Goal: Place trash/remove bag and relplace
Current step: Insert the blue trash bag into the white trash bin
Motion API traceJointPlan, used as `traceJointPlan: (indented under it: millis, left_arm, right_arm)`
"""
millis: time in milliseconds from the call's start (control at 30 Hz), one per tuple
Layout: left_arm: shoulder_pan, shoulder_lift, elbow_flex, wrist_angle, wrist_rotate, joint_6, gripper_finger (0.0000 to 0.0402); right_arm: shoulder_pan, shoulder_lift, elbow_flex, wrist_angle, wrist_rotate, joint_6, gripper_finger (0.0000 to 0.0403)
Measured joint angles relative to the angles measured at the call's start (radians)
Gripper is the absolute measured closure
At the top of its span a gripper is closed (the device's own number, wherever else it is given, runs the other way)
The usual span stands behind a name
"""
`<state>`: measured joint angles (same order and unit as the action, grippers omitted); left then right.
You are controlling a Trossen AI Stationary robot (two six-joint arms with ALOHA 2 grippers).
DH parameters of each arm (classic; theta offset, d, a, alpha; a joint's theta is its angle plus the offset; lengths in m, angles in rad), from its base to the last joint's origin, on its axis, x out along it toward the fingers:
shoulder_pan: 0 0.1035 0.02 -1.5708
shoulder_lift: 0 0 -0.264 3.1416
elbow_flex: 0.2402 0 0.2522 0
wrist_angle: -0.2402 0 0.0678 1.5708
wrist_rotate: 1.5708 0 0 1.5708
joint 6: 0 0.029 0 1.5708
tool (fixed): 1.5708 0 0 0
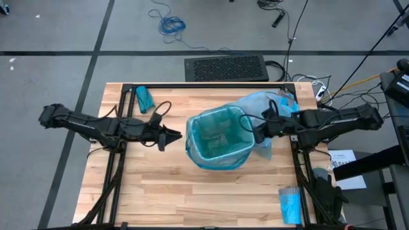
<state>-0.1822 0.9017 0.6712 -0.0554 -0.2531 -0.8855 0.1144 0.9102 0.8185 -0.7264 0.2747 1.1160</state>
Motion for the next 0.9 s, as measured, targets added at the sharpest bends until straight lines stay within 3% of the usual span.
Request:
traceJointPlan:
  millis: [167, 500, 900]
  left_arm:
    - [-0.004, 0.092, 0.000, 0.111, 0.004, 0.000, 0.0269]
    - [0.012, 0.136, -0.001, 0.110, 0.005, 0.013, 0.0269]
    - [0.063, 0.065, -0.002, 0.033, 0.017, 0.045, 0.0269]
  right_arm:
    - [0.014, 0.006, -0.091, 0.272, -0.046, 0.000, 0.0403]
    - [0.053, 0.080, -0.093, 0.414, -0.062, 0.008, 0.0403]
    - [0.065, 0.149, -0.096, 0.552, -0.076, -0.001, 0.0403]
